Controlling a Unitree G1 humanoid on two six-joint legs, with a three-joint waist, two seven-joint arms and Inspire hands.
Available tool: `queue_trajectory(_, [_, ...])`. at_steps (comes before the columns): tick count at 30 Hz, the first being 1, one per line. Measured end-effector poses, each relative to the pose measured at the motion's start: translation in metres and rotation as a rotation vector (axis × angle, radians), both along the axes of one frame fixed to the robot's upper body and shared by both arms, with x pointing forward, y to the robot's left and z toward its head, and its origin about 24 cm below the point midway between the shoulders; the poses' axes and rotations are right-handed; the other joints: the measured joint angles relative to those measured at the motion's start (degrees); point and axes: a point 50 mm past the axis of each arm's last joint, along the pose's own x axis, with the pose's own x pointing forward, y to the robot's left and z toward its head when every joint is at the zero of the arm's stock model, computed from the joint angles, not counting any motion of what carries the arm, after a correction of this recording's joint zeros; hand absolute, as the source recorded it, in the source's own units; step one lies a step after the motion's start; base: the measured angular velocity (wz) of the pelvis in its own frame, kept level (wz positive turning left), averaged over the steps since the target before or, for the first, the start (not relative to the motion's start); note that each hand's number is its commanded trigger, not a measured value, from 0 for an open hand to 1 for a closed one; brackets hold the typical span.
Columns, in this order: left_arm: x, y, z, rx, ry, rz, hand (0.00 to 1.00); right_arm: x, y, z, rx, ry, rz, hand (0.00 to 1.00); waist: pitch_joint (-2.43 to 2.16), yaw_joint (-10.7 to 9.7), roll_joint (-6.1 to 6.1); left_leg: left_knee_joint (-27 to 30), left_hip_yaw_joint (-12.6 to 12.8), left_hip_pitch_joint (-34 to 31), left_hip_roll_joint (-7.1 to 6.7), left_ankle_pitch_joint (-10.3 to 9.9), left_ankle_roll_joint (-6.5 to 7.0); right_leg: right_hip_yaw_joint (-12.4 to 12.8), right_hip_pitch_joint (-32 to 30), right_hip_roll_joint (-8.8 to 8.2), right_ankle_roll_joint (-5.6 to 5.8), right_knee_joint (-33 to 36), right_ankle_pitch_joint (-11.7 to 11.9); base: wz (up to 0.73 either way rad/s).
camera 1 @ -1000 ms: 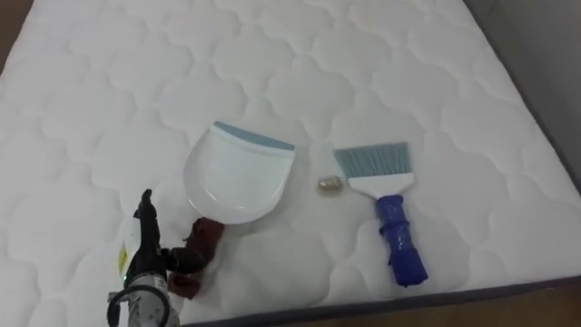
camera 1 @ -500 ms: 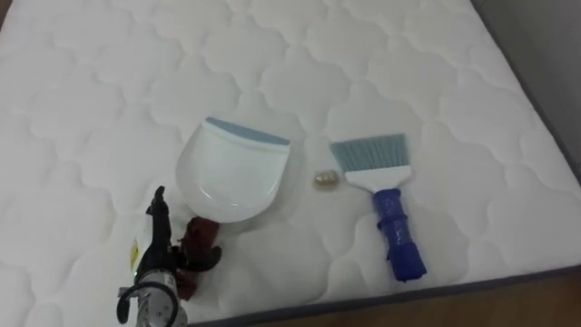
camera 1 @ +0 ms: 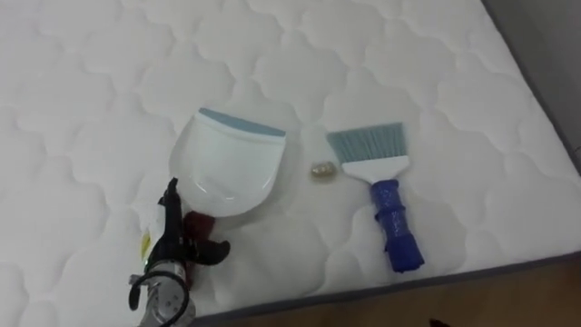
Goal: Clean bed
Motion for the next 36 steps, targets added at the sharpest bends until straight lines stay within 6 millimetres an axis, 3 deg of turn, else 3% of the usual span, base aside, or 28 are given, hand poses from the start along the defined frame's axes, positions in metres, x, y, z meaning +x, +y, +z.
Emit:
queue_trajectory(11, [-0.012, 0.003, -0.015, 0.017, 0.110, 0.014, 0.00, -0.002, 0.001, -0.001, -0.047, 0.016, 0.007, 0.00, 0.01, 0.0, -0.04, 0.0, 1.3, -0.9, 0.16, 0.0, -0.01, -0.2, -1.9, -0.18, 0.00, 1.5, 0.0, -0.03])
queue_trajectory(26, [-0.002, 0.000, -0.014, 0.026, 0.118, 0.027, 0.00, 0.005, 0.005, 0.000, -0.045, -0.001, 0.014, 0.00, 0.21, 0.0, -0.33, 0.4, 1.3, -2.7, 0.24, 0.0, -0.01, -0.1, -3.5, -0.16, -0.01, 1.7, 0.0, 0.00])
queue_trajectory(27, [-0.002, 0.001, -0.014, 0.027, 0.119, 0.027, 0.46, 0.005, 0.006, 0.000, -0.045, -0.001, 0.017, 0.00, 0.27, 0.0, -0.36, 0.4, 1.2, -2.7, 0.24, 0.0, -0.01, -0.1, -3.5, -0.16, -0.01, 1.7, 0.0, 0.00])
queue_trajectory(28, [-0.002, 0.001, -0.014, 0.029, 0.120, 0.027, 1.00, 0.005, 0.006, 0.000, -0.045, -0.001, 0.018, 0.00, 0.30, 0.0, -0.39, 0.4, 1.2, -2.7, 0.24, 0.0, -0.01, -0.1, -3.5, -0.16, 0.00, 1.7, 0.0, 0.00])
queue_trajectory(34, [0.002, 0.004, -0.011, 0.048, 0.114, 0.044, 1.00, 0.005, 0.006, 0.000, -0.040, 0.000, 0.008, 0.00, 0.45, 0.0, -0.45, 0.6, 1.4, -3.0, 0.23, 0.0, -0.01, -0.1, -3.6, -0.18, -0.01, 1.6, 0.0, 0.01])
queue_trajectory(36, [0.007, 0.015, -0.007, 0.069, 0.100, 0.079, 1.00, 0.006, 0.006, 0.000, -0.039, 0.006, 0.003, 0.00, 0.47, 0.0, -0.41, 0.6, 1.3, -3.0, 0.23, 0.0, -0.01, -0.1, -3.6, -0.18, -0.01, 1.6, 0.0, 0.00])
